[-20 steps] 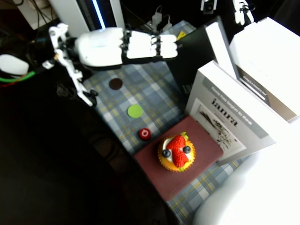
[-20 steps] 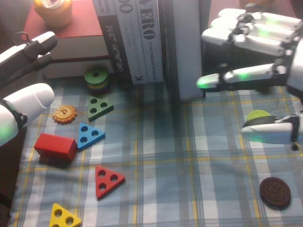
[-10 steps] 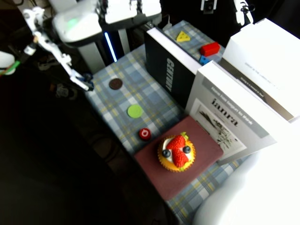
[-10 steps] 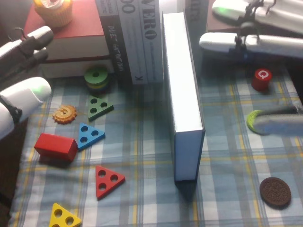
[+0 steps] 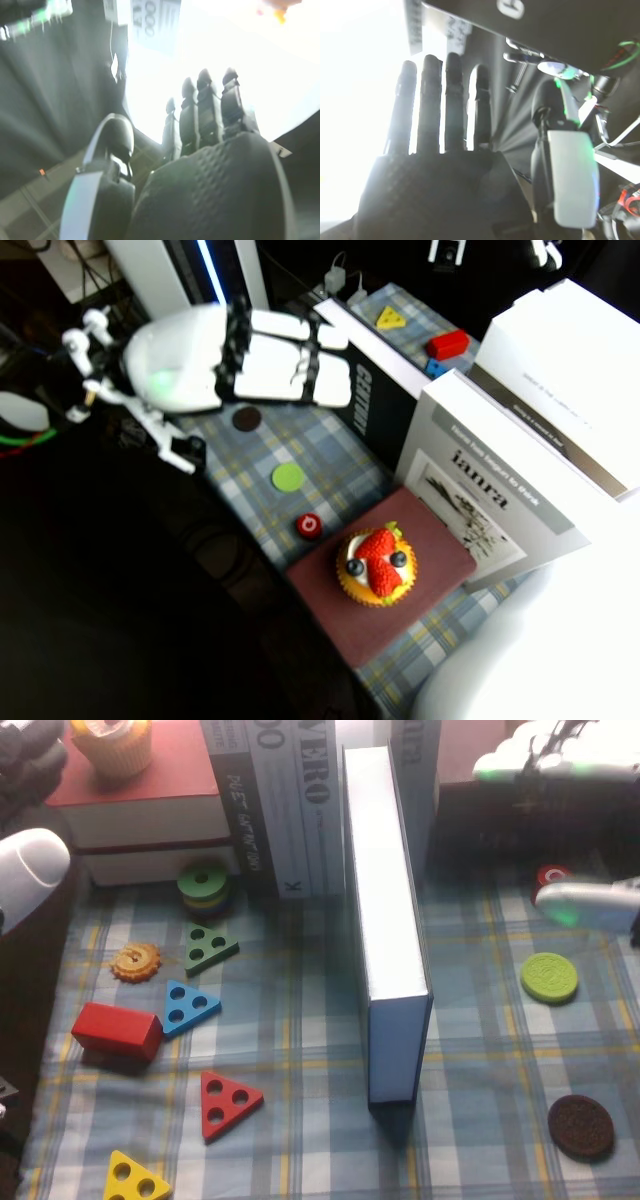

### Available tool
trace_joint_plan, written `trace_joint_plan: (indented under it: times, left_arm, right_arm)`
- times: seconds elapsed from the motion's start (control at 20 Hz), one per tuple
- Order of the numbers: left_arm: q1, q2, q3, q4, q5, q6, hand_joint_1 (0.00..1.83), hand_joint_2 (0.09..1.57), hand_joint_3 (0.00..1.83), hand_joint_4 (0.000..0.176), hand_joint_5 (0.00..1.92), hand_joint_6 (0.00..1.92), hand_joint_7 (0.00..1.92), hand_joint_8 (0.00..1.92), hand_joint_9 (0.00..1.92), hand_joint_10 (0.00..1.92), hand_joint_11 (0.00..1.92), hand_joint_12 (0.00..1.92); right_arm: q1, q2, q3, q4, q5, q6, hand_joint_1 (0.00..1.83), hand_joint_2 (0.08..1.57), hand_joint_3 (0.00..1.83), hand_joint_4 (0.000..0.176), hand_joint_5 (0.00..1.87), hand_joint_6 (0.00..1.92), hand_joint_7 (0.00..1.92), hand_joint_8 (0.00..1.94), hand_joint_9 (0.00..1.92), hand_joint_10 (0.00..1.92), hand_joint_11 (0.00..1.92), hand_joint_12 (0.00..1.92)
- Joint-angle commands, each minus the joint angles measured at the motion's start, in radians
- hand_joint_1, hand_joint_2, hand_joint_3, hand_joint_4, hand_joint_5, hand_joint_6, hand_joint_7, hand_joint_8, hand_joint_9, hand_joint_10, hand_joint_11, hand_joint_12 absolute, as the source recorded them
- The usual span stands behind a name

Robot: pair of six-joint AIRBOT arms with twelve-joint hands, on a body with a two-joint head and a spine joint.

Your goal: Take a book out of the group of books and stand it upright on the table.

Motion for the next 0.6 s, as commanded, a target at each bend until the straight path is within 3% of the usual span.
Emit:
trace_joint_plan:
  times: [0.0, 0.05, 0.15, 0.3, 0.35, 0.45, 0.55]
  left_arm:
    - [-0.010, -0.004, 0.006, 0.004, -0.150, -0.011, 0.42, 1.31, 0.00, 0.068, 0.23, 0.00, 0.26, 0.01, 0.19, 0.00, 0.00, 0.27]
    - [-0.011, -0.008, 0.011, -0.005, -0.167, -0.017, 0.40, 1.28, 0.00, 0.085, 0.23, 0.00, 0.25, 0.00, 0.21, 0.00, 0.00, 0.36]
    - [-0.020, -0.018, 0.028, -0.011, -0.181, -0.056, 0.31, 1.25, 0.00, 0.050, 0.23, 0.00, 0.29, 0.00, 0.24, 0.00, 0.00, 0.41]
    - [-0.036, -0.027, 0.044, -0.006, -0.183, -0.090, 0.17, 1.23, 0.00, 0.043, 0.24, 0.00, 0.33, 0.00, 0.30, 0.00, 0.00, 0.47]
    - [-0.039, -0.026, 0.047, -0.001, -0.183, -0.101, 0.19, 1.22, 0.00, 0.000, 0.27, 0.00, 0.37, 0.00, 0.36, 0.00, 0.00, 0.58]
    - [-0.047, -0.028, 0.063, 0.012, -0.183, -0.151, 0.23, 1.21, 0.00, 0.000, 0.30, 0.00, 0.40, 0.00, 0.42, 0.00, 0.00, 0.84]
    - [-0.064, -0.035, 0.084, 0.029, -0.183, -0.214, 0.24, 1.22, 0.00, 0.001, 0.30, 0.00, 0.41, 0.00, 0.43, 0.00, 0.03, 0.81]
  right_arm:
    - [0.008, -0.001, 0.002, 0.032, 0.121, 0.007, 0.41, 1.21, 0.00, 0.073, 0.29, 0.00, 0.34, 0.00, 0.29, 0.00, 0.28, 0.02]
    - [0.009, 0.000, 0.009, 0.050, 0.122, 0.007, 0.41, 1.21, 0.00, 0.076, 0.26, 0.00, 0.35, 0.01, 0.31, 0.01, 0.26, 0.01]
    - [0.009, -0.002, 0.025, 0.070, 0.123, 0.025, 0.40, 1.20, 0.00, 0.078, 0.24, 0.00, 0.31, 0.00, 0.30, 0.00, 0.26, 0.01]
    - [0.007, -0.017, 0.050, 0.093, 0.166, 0.086, 0.35, 1.16, 0.00, 0.068, 0.21, 0.00, 0.34, 0.01, 0.37, 0.02, 0.28, 0.01]
    - [0.002, -0.020, 0.054, 0.105, 0.179, 0.091, 0.36, 1.17, 0.00, 0.025, 0.20, 0.00, 0.39, 0.01, 0.42, 0.01, 0.34, 0.03]
    - [-0.008, -0.024, 0.058, 0.121, 0.226, 0.098, 0.36, 1.14, 0.00, 0.045, 0.23, 0.01, 0.42, 0.01, 0.44, 0.01, 0.37, 0.04]
    - [-0.017, -0.019, 0.043, 0.119, 0.312, 0.101, 0.31, 1.14, 0.00, 0.051, 0.22, 0.00, 0.41, 0.00, 0.44, 0.01, 0.36, 0.03]
